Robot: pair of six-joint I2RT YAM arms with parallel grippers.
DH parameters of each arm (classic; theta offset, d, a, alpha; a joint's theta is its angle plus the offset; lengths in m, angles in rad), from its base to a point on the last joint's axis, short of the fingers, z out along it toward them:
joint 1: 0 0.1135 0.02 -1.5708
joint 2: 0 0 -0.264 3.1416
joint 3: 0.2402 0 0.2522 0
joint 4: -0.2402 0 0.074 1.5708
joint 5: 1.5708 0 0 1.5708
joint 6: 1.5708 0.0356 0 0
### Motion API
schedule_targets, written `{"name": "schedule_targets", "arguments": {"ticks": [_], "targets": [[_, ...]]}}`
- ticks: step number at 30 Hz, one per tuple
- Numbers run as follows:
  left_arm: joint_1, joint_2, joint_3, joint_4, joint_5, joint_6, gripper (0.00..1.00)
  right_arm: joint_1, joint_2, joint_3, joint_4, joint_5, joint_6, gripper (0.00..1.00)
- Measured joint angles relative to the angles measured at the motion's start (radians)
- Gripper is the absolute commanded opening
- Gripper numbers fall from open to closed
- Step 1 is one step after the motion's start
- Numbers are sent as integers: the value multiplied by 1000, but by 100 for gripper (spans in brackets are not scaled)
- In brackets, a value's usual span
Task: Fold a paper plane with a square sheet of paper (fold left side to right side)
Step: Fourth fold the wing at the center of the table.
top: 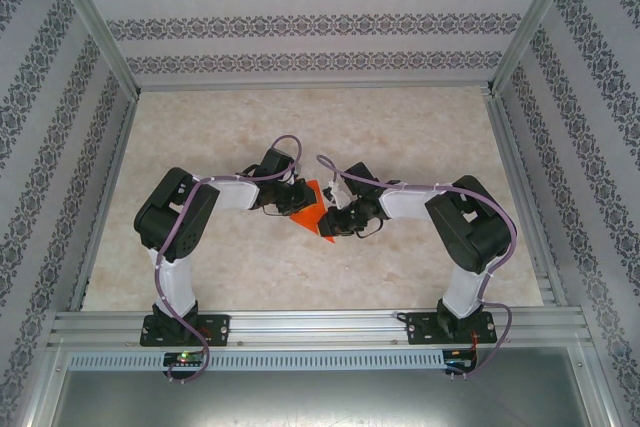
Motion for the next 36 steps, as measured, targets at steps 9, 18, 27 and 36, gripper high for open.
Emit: {"name": "schedule_targets", "arguments": {"ticks": [9, 18, 27, 36], "targets": [[-1, 0, 0, -1, 1, 0, 16, 0, 0, 5, -51, 10, -43, 20], [-2, 0, 0, -2, 4, 0, 15, 0, -10, 5, -87, 14, -66, 19], [-3, 0, 0, -5, 6, 0, 15, 0, -27, -14, -103, 21, -72, 17], [-8, 0, 0, -7, 9, 0, 15, -3, -50, -44, -105, 26, -72, 12]]}}
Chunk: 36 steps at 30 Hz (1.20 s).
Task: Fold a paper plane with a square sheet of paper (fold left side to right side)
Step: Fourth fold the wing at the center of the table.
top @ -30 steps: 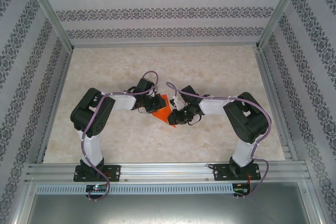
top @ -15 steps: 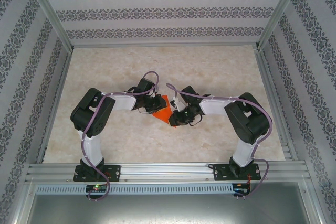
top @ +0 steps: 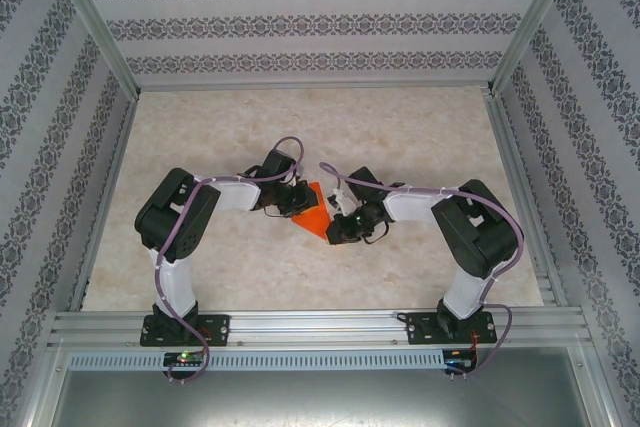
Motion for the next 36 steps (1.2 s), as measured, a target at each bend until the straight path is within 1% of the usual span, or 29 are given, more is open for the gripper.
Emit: {"name": "schedule_targets", "arguments": {"ticks": [7, 11, 14, 16, 21, 25, 31, 36], "targets": [[0, 0, 0, 0, 0, 0, 15, -20, -46, -42, -64, -10, 0, 9], [0, 0, 0, 0, -1, 0, 15, -32, -111, -59, -103, -28, 8, 8], [0, 0, 0, 0, -1, 0, 15, -39, -172, -58, -78, -63, 31, 7], [0, 0, 0, 0, -1, 0, 15, -45, -179, -49, -47, -82, 48, 7], [0, 0, 0, 0, -1, 0, 15, -45, -79, 5, 47, -90, 104, 6], [0, 0, 1, 0, 0, 0, 15, -45, 2, 35, 101, -73, 141, 6], [0, 0, 1, -2, -1, 0, 15, -45, 69, 60, 118, -34, 151, 6], [0, 0, 8, -11, 0, 2, 18, -45, 85, 61, 119, -26, 145, 5]]}}
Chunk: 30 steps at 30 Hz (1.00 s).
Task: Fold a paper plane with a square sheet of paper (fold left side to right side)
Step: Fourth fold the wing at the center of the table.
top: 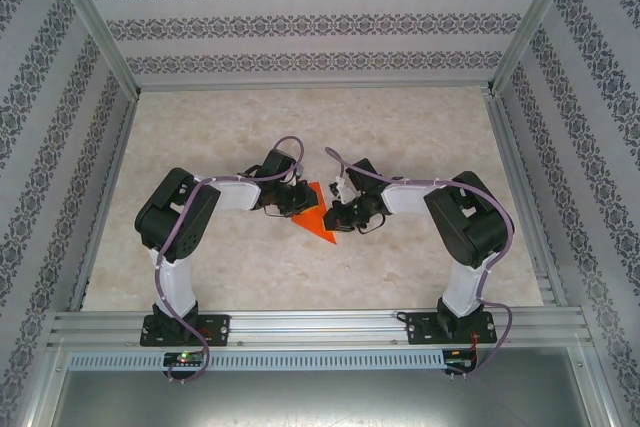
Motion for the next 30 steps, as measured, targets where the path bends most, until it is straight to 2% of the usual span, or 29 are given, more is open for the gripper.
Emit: {"name": "schedule_targets", "arguments": {"ticks": [4, 7, 16, 30], "targets": [[0, -6, 11, -23, -3, 14, 24, 0, 1, 0, -3, 3, -15, 0], [0, -37, 13, -52, -28, 34, 24, 0, 1, 0, -8, 6, -25, 0], [-3, -187, -24, -19, -31, 58, 8, 0, 1, 4, -16, 11, -40, 0], [-68, -94, -93, 97, 20, 16, 2, 1, 1, 9, -25, 18, -40, 0]]}}
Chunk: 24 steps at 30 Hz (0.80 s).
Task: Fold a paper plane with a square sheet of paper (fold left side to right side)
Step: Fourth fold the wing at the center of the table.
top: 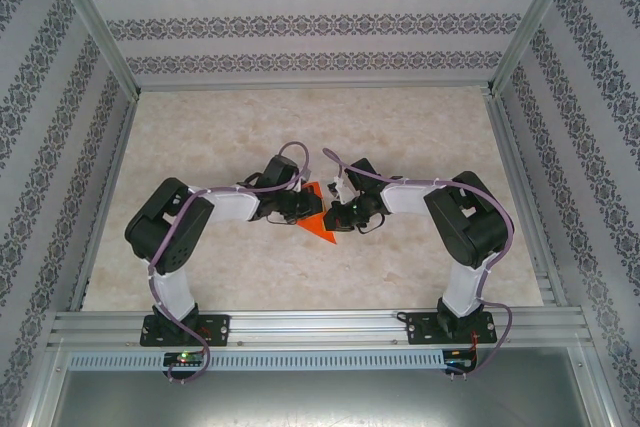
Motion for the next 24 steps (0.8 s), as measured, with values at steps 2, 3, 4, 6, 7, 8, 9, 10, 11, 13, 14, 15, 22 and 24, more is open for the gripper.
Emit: {"name": "schedule_targets", "arguments": {"ticks": [2, 3, 4, 6, 7, 8, 9, 10, 11, 13, 14, 15, 22, 24], "targets": [[-4, 4, -3, 16, 2, -7, 2, 0, 0, 0, 0, 0, 0, 0], [-6, 5, -7, 21, 2, -9, 2, 0, 0, 0, 0, 0, 0, 0], [-8, 6, -13, 29, 2, -12, 2, 0, 0, 1, -1, 0, 0, 0], [-10, 9, -26, 37, 1, -15, 2, 0, 0, 2, -5, 2, -1, 0], [-10, 11, -31, 40, -3, -16, 1, 2, 0, 3, -5, 4, 0, 0], [-10, 15, -35, 41, -6, -16, 1, 2, 0, 6, -9, 7, -1, 0], [-10, 19, -38, 44, -9, -16, 1, 2, 0, 6, -12, 8, -2, 0], [-10, 24, -41, 50, -12, -17, 1, 2, 0, 6, -13, 8, -4, 0], [-10, 31, -46, 58, -15, -19, 1, 2, 0, 6, -13, 8, -4, 0], [-10, 39, -50, 76, -16, -20, 0, 2, 0, 8, -17, 10, -8, 0], [-10, 40, -51, 82, -16, -20, 0, 2, 0, 10, -21, 13, -10, 0], [-10, 42, -52, 88, -16, -20, 0, 2, 0, 13, -27, 15, -13, 0], [-9, 44, -53, 92, -24, -18, 0, 7, 0, 26, -54, 36, -28, 0], [-7, 44, -53, 91, -24, -11, 0, 8, 0, 28, -59, 40, -34, 0]]}}
